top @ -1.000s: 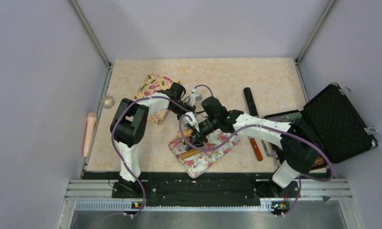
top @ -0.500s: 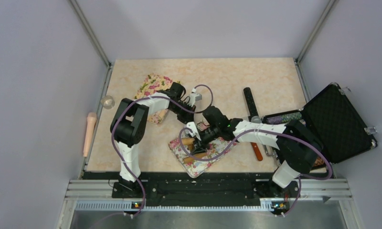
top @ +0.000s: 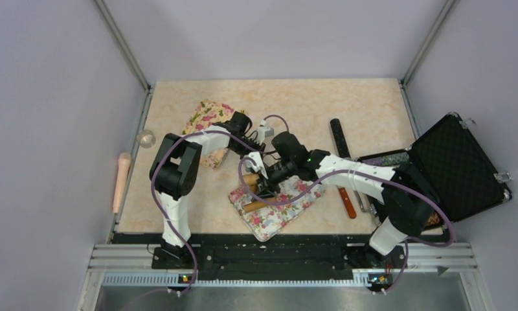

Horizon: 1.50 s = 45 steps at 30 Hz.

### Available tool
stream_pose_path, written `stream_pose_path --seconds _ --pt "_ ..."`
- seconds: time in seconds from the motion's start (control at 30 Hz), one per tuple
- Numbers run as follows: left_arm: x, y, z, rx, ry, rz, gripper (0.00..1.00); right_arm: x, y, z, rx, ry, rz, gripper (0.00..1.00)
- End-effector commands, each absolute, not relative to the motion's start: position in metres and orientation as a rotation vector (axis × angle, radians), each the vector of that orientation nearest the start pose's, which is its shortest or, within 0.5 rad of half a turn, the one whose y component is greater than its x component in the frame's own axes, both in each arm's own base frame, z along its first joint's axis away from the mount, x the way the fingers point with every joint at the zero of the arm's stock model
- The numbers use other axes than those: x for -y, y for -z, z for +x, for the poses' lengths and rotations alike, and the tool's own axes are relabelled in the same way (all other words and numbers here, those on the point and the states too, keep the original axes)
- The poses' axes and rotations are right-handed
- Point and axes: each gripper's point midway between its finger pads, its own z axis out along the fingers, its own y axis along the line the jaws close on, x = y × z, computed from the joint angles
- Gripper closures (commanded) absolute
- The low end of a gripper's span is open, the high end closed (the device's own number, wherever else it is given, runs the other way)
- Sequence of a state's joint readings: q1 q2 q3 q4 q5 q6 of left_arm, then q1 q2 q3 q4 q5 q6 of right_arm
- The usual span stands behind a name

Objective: Roll out the dumpling wrappers from the dough
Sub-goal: Flatten out the dough on the work surface.

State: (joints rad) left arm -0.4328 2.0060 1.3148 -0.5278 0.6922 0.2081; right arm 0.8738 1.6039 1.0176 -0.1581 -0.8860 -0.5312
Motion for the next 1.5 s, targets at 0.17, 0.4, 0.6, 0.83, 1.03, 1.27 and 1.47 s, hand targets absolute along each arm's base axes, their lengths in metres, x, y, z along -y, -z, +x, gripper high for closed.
stream_pose_path --seconds 0.17,0.4,0.6,0.83,1.03,1.27,1.47 --pt "0.264 -0.025 0.315 -2.511 1.031 1.03 1.0 -0.415 -0.208 0.192 -1.388 -1.184 -1.525 1.0" --pt "0.264 -0.026 0.314 -2.507 1.033 1.032 1.0 -0.42 -0.165 0.194 -1.493 -1.109 -1.511 1.0" --pt "0.264 -0.025 0.314 -2.505 1.036 1.032 1.0 -0.418 -0.168 0.185 -1.507 -1.077 -1.514 1.0" --pt "0.264 -0.027 0.314 -2.503 1.032 1.032 1.0 -0.418 -0.155 0.178 -1.556 -1.026 -1.517 1.0" --pt "0.264 -0.026 0.314 -2.505 1.032 1.032 1.0 -0.413 -0.145 0.17 -1.561 -0.999 -1.541 1.0" --pt "0.264 -0.027 0.314 -2.501 1.032 1.034 1.0 -0.402 -0.125 0.167 -1.579 -0.952 -1.576 1.0" --pt "0.263 -0.028 0.314 -2.499 1.032 1.035 1.0 -0.386 -0.099 0.163 -1.593 -0.898 -1.624 1.0"
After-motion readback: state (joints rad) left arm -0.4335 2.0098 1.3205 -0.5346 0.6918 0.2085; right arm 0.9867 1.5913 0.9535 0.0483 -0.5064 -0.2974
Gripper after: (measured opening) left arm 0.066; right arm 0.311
